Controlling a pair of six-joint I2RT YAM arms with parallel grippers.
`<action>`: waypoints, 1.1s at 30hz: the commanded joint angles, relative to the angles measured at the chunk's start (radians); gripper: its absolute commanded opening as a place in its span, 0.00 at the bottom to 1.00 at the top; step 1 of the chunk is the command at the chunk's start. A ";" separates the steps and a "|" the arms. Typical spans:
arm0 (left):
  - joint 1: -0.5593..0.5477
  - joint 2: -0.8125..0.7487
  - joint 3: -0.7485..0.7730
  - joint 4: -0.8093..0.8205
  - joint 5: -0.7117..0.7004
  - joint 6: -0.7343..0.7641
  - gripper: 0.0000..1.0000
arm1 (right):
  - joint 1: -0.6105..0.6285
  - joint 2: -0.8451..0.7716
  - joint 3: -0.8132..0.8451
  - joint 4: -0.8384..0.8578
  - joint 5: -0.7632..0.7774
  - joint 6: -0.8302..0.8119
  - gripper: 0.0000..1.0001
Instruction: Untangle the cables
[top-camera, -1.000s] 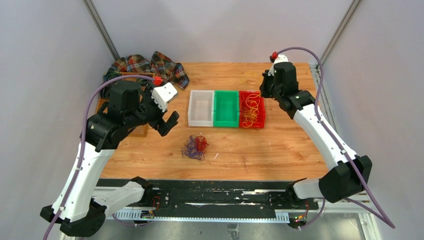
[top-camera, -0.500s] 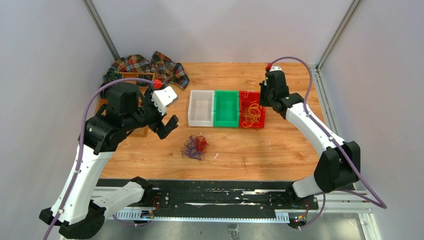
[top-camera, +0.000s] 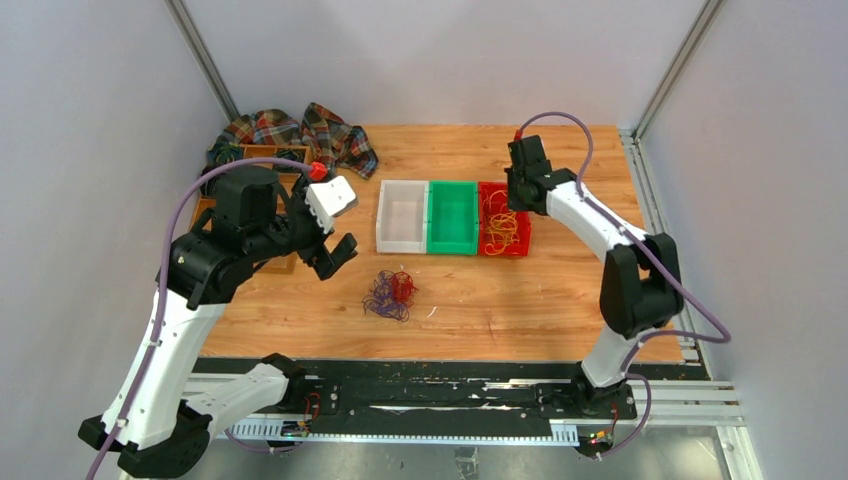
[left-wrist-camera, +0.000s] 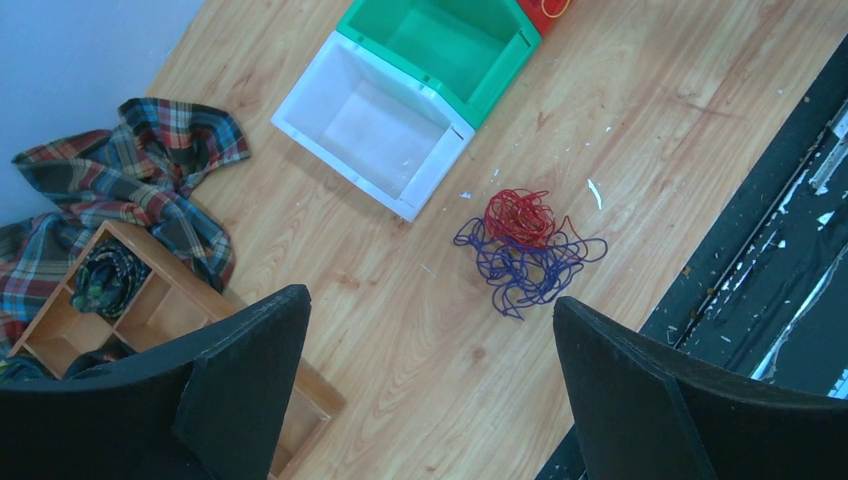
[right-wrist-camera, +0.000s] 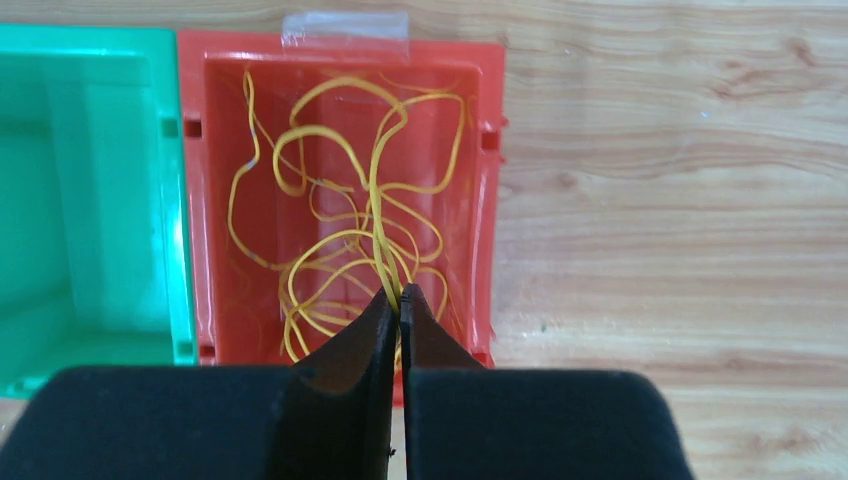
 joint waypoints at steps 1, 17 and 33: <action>-0.006 -0.007 -0.001 -0.003 0.003 0.028 0.96 | -0.014 0.121 0.131 -0.075 0.028 -0.005 0.01; -0.005 0.088 -0.165 0.030 -0.017 0.087 0.98 | -0.006 0.178 0.208 -0.020 0.015 -0.019 0.28; -0.005 0.156 -0.308 0.150 0.007 0.152 0.96 | -0.003 0.123 0.110 -0.007 -0.038 0.019 0.45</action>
